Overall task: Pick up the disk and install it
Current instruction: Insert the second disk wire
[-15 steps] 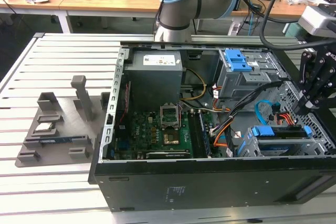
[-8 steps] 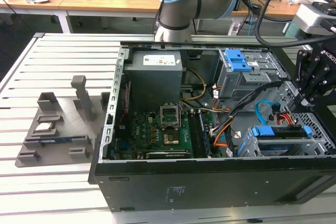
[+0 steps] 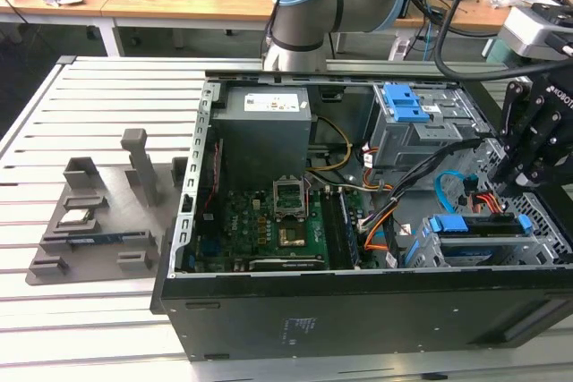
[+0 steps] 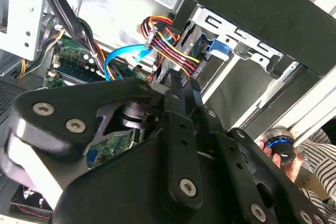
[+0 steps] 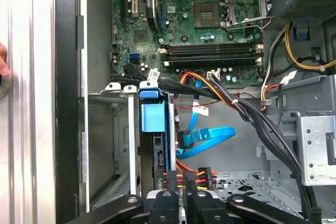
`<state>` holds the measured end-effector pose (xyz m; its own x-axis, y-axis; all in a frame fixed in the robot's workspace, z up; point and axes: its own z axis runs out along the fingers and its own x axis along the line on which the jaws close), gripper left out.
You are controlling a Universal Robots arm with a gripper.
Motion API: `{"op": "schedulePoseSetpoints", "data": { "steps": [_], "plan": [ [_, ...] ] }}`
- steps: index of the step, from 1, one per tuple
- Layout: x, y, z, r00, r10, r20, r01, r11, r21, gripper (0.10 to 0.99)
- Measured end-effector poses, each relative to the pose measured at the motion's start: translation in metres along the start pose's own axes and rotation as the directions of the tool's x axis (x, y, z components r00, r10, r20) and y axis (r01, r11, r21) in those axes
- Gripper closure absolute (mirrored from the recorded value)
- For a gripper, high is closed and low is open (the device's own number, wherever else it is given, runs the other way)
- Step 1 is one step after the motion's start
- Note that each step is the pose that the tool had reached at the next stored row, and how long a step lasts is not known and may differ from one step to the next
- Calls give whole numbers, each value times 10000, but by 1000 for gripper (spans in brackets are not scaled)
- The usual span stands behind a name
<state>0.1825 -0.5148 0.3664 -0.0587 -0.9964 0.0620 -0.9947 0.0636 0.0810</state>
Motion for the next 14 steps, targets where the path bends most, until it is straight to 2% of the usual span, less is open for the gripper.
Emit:
{"op": "schedulePoseSetpoints", "data": {
  "steps": [1,3,7,11,14],
  "plan": [
    [0,1,0,10000,0,-1,0,10000,0,788],
    [-21,12,0,10000,2,0,-2,10000,0,788],
    [-50,85,-1,10000,-3,-2,3,10000,11,788],
    [-45,107,-79,10000,-3,3,3,10000,52,788],
    [-44,135,-92,10000,-17,5,17,10000,59,788]
  ]
}}
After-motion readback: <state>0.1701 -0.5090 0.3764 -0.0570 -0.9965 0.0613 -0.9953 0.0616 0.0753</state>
